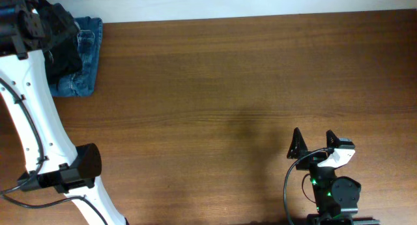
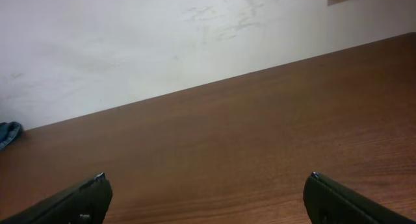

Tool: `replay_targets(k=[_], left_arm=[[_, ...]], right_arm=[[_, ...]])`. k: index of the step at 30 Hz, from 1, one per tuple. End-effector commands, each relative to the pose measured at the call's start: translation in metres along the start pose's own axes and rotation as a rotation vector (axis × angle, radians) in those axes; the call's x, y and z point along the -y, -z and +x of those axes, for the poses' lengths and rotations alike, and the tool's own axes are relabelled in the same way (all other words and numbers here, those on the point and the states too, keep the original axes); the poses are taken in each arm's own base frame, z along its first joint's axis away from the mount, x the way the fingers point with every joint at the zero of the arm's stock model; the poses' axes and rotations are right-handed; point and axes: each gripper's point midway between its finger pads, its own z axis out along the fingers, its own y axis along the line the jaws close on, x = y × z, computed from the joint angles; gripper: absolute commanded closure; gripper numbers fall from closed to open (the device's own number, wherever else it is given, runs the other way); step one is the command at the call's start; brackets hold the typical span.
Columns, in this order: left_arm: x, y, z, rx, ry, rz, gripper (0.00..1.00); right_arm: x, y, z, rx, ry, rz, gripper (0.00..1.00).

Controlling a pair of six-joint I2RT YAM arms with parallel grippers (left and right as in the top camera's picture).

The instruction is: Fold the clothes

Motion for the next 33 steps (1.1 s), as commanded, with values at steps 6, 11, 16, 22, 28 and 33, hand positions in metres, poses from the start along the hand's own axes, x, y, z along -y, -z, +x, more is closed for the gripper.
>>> replay_targets(k=[6,11,16,22,28,33], left_arm=[[-0.011,0.015,0.010,-0.024,-0.005,-0.020,0.01],[0.008,0.029,0.014,-0.019,-0.022,0.056,0.01],[0.044,0.053,0.014,0.054,-0.074,0.143,0.01],[0.071,0.069,0.021,0.135,-0.114,0.192,0.01],[0.056,0.035,0.076,0.121,-0.126,0.193,0.01],[0.034,0.003,0.132,0.110,-0.147,0.186,0.01]], right_arm=[[0.005,0.000,0.000,0.005,0.008,0.027,0.01],[0.005,0.000,0.000,0.005,0.008,0.027,0.01],[0.005,0.000,0.000,0.005,0.008,0.026,0.01],[0.005,0.000,0.000,0.005,0.008,0.026,0.01],[0.005,0.000,0.000,0.005,0.008,0.026,0.01],[0.005,0.000,0.000,0.005,0.008,0.026,0.01]])
